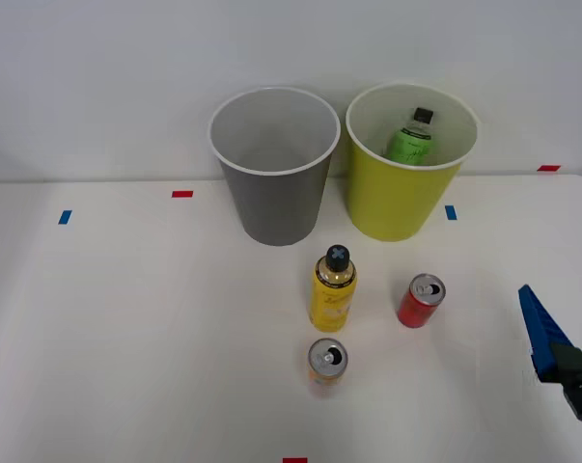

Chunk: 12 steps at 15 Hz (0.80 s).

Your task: Put cans in the gray bin, plastic bottles in the light green bin

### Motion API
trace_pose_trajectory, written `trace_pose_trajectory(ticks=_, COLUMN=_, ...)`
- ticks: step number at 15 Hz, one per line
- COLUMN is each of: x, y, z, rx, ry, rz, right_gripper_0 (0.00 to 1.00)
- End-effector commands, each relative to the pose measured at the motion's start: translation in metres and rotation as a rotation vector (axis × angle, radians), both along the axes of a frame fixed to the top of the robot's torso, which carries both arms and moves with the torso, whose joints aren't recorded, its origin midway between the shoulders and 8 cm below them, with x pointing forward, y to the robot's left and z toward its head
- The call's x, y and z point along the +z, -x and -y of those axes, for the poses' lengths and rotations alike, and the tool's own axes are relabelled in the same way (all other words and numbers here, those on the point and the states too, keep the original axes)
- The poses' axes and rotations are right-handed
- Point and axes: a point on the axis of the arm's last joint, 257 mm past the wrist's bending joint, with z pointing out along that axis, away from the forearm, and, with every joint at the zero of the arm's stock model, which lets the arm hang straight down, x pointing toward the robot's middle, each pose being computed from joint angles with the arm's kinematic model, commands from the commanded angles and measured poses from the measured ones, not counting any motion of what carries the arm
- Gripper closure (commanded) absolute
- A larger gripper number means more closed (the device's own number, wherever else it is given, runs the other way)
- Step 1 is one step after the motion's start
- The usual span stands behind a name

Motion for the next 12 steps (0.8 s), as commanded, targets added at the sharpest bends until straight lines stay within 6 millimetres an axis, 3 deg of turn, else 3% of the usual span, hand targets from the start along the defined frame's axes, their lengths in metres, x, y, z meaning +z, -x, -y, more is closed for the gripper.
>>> trace_pose_trajectory(ticks=1, x=-0.024, y=0.041, z=0.011, rx=-0.035, ry=0.086, rz=-0.074, right_gripper_0=0.00)
trace_pose_trajectory(ticks=3, x=-0.037, y=0.057, z=0.017, rx=-0.069, ry=0.115, rz=-0.095, right_gripper_0=0.00)
trace_pose_trajectory(ticks=10, x=-0.114, y=0.123, z=0.055, rx=-0.201, ry=0.324, rz=-0.106, right_gripper_0=0.00)
trace_pose_trajectory(ticks=12, x=-0.123, y=0.134, z=0.062, rx=-0.209, ry=0.326, rz=-0.111, right_gripper_0=0.00)
